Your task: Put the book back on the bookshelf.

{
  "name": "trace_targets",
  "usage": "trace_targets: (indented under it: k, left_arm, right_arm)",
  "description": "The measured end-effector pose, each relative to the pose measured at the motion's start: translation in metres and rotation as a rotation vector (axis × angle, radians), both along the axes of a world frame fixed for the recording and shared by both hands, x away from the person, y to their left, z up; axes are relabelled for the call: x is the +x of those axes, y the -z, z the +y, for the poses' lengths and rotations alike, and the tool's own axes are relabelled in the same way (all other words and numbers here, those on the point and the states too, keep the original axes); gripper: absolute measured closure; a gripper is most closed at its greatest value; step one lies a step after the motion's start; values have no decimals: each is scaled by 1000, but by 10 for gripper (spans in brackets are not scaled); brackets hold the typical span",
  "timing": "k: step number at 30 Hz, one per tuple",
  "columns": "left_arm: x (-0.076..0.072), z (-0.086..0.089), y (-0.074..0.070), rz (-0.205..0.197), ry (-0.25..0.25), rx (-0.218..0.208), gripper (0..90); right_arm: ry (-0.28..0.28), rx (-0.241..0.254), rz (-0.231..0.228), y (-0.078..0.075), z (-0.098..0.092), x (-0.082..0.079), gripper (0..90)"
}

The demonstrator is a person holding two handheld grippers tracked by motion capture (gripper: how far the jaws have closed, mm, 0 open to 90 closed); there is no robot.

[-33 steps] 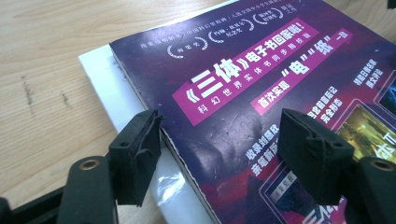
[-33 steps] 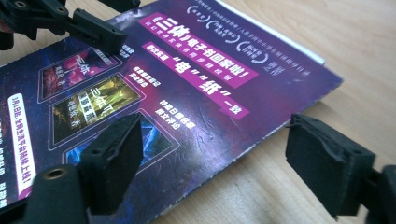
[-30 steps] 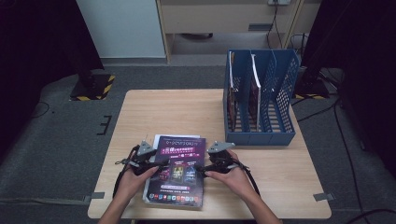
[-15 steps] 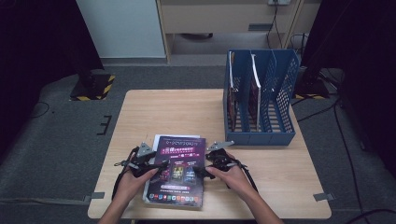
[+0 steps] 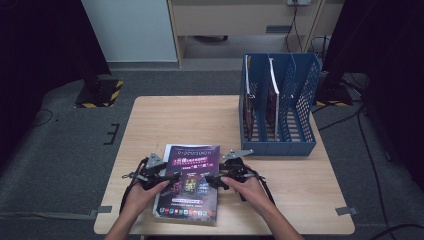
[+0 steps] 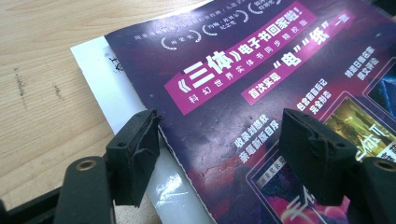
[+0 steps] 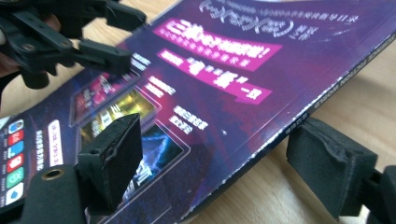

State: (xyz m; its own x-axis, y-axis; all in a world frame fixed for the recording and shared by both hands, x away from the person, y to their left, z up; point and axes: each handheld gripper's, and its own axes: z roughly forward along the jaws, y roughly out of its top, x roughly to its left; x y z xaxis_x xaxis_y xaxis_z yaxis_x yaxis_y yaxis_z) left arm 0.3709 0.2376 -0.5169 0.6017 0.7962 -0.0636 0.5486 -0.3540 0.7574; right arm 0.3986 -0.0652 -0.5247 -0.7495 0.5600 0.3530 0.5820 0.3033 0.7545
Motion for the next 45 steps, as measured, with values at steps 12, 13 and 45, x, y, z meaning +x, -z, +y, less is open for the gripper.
trace_targets:
  k: [12,13,45]
  left_arm:
    - [-1,0,1,-9,-4,-7,277]
    - [-1,1,2,-9,-4,-9,277]
    - [-2,0,2,-11,-1,-18,250]
  right_arm:
    - [-34,-26,-121,-24,13,-6,187]
    - [-36,-35,-124,-25,15,-6,187]
    - [35,-131,-84,-35,71,22,428]
